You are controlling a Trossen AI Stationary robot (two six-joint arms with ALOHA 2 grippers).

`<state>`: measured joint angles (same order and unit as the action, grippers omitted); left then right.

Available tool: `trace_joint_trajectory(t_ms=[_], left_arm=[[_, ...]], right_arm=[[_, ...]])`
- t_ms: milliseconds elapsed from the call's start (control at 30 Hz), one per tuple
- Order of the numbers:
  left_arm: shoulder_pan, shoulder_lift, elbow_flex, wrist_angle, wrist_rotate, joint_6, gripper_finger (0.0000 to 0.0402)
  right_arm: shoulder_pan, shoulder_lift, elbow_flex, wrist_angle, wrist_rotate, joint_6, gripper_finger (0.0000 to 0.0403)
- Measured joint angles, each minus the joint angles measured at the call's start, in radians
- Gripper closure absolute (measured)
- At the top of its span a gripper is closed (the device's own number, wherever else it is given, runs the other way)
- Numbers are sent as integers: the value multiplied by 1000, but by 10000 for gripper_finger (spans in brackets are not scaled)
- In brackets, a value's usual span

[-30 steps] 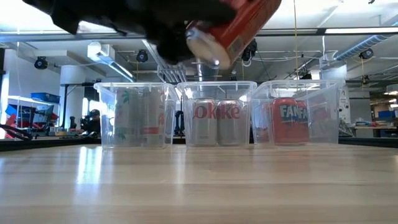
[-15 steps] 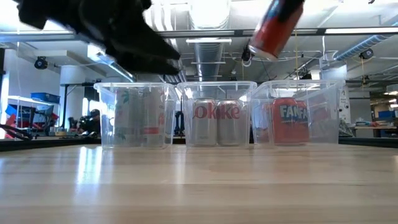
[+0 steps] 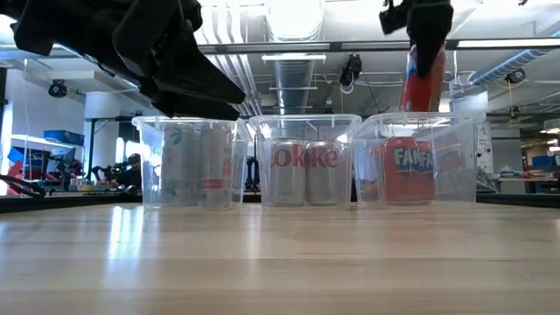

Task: Sort soda cans
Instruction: Put the red soda can into the right transparent bin

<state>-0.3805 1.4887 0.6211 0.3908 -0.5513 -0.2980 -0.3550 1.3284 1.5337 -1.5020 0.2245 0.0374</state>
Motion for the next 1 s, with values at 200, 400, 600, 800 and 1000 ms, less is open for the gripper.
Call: trace_joint_trajectory(t_ms=[200, 400, 600, 800, 1000], left_arm=[[0, 0, 2, -8, 18, 24, 66], [-2, 0, 2, -18, 19, 11, 66], [-2, 0, 2, -1, 3, 18, 66], [-2, -2, 14, -13, -7, 27, 66], [-6, -19, 66, -142, -7, 1, 66]], right_arm=[[-72, 65, -11, -6, -132, -52, 104], [-116, 99, -39, -32, -143, -72, 104], [-130, 99, -112, -31, -150, -90, 103], [-130, 100, -193, 66, -154, -102, 103], [-140, 113, -254, 143, -173, -54, 104]])
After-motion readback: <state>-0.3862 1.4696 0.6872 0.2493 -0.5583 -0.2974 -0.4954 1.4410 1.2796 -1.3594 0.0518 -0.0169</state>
